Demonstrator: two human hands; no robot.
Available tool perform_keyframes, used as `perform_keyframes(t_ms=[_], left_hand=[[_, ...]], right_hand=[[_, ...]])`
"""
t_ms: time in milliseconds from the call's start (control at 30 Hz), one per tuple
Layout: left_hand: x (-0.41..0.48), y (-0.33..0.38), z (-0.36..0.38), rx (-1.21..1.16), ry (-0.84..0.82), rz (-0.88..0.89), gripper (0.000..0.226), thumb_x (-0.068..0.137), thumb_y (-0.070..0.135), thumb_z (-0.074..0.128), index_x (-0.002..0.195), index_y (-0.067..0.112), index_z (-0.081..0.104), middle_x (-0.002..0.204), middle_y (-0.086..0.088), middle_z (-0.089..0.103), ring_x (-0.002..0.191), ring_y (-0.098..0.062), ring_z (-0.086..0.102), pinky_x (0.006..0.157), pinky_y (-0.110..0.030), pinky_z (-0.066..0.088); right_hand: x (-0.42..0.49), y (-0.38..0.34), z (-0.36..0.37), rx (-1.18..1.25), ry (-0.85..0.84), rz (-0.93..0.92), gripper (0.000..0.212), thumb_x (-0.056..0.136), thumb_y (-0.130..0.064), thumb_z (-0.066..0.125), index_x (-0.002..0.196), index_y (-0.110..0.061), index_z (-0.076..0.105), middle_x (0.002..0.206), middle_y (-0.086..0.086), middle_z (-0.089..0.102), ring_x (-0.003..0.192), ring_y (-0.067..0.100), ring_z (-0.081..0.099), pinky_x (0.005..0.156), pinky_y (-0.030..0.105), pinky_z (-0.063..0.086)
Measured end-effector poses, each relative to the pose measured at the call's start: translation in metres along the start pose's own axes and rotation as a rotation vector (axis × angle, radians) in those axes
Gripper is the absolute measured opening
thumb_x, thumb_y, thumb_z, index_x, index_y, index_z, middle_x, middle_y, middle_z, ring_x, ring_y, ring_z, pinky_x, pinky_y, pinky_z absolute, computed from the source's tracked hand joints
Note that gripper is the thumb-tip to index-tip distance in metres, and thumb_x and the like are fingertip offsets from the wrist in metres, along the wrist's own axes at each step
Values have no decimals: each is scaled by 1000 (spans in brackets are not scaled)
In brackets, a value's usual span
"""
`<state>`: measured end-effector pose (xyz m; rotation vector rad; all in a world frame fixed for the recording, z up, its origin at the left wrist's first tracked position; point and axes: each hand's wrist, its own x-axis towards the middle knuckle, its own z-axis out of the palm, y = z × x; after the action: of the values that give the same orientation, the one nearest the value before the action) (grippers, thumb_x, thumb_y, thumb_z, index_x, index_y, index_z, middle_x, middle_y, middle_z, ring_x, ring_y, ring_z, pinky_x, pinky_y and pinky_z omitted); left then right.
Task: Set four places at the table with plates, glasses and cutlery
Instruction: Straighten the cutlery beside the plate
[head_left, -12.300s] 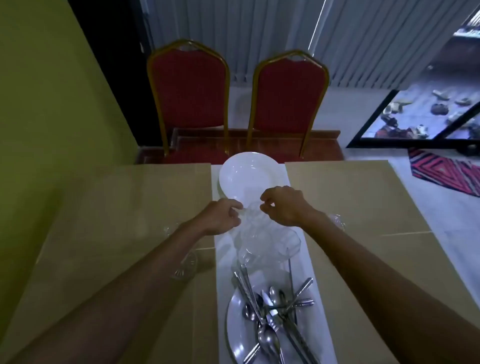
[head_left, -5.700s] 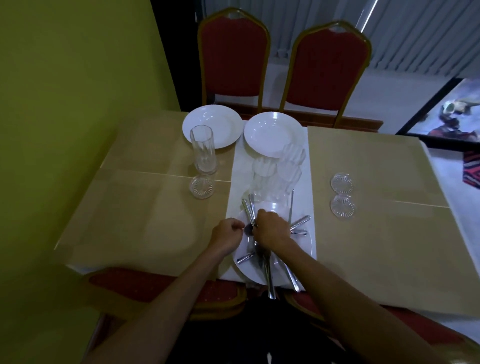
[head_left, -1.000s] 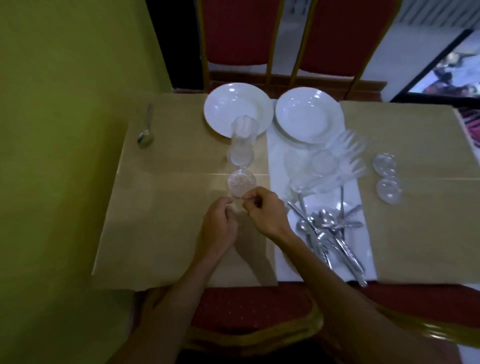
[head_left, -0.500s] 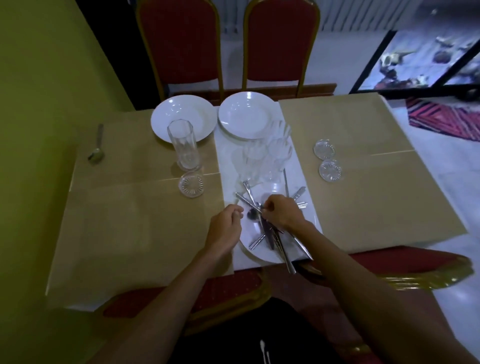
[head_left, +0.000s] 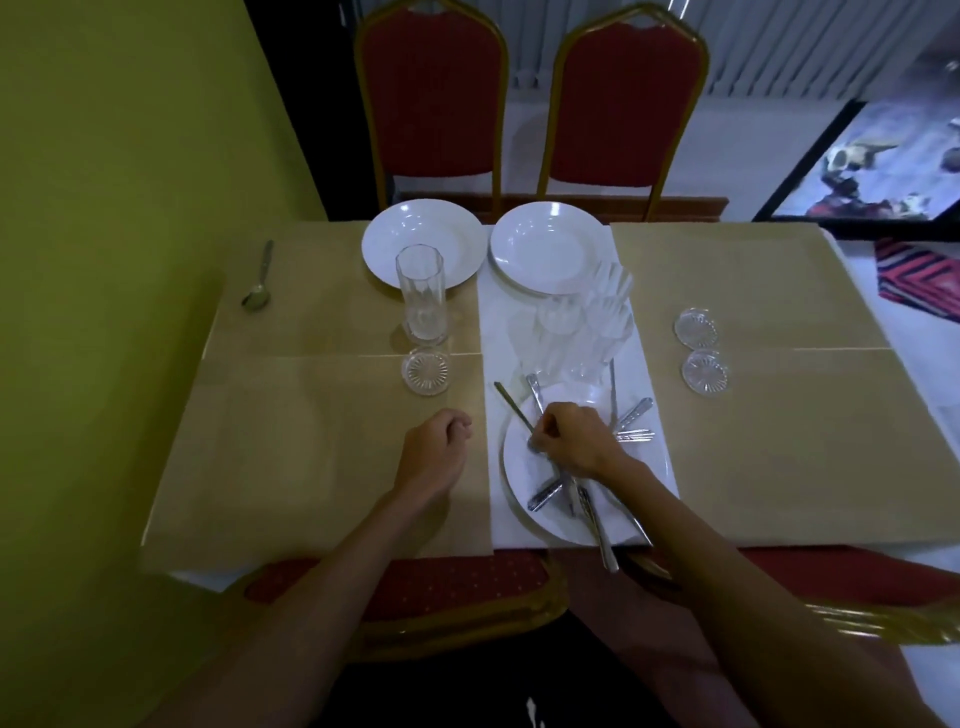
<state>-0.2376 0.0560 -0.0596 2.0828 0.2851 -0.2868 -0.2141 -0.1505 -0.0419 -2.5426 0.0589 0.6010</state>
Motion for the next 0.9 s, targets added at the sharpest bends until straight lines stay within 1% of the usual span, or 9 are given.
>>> perform_keyframes(t_ms=[133,267,333,433,567,667,733,800,900], left_hand=[[18,-6,-33,34,58,-19,25,98,17,45,99,18,70,99,5,73,88,-12,66,78,-26,51],[34,-26,-70,-9,115,-58,22,95,15,48,94,21,69,98,6,74,88,-16,67,81,-29,54],[43,-40,-91,-5,141,-87,20,95,19,50,103,22,68,102,4,73,90,-16,66,78,-26,51],[64,-63,-128,44,209,-112,25,96,26,54,118,20,63,107,-2,72,97,-23,67,75,-23,44],[103,-91,-178,111,306,-130,34,93,16,52,127,11,56,115,-13,68,107,-32,64,86,-35,50],[132,-110,-205,256,344,-91,40,87,6,53,127,4,53,125,-18,57,119,-35,50,100,-42,42],[150,-121,-218,347,372,-65,40,84,6,53,124,4,52,126,-17,53,120,-35,46,101,-43,41],[169,-131,-226,408,414,-37,42,80,6,53,122,2,50,123,-17,51,116,-35,48,99,-43,43],[191,-152,-229,561,460,-36,54,84,14,48,136,0,43,137,-17,46,128,-36,45,107,-47,38]], right_hand=[[0,-39,18,223,-66,-14,12,89,-24,69,87,-13,69,78,-2,73,76,13,68,74,28,53],[14,-82,48,365,-88,-8,11,88,-23,72,80,-21,64,81,1,73,83,20,71,85,43,58],[23,-108,59,339,-108,-28,10,91,-25,69,83,-20,66,83,3,71,84,21,69,87,43,58],[42,-151,71,333,-177,-73,23,94,-27,64,78,-13,69,75,7,68,78,24,67,86,47,58],[86,-208,85,378,-159,-107,23,95,-22,66,75,-11,68,70,2,61,68,12,60,76,33,54],[128,-253,94,447,-114,-86,21,97,-16,64,82,-2,68,79,11,69,71,13,69,67,23,59],[154,-279,100,490,-102,-49,20,97,-14,63,78,-10,67,83,9,70,76,19,74,61,21,58],[178,-295,110,503,-78,2,23,96,-14,63,73,-15,65,81,4,68,73,19,74,51,15,50],[213,-310,127,449,-57,23,22,92,-21,65,71,-16,68,80,4,72,80,22,74,67,36,61]])
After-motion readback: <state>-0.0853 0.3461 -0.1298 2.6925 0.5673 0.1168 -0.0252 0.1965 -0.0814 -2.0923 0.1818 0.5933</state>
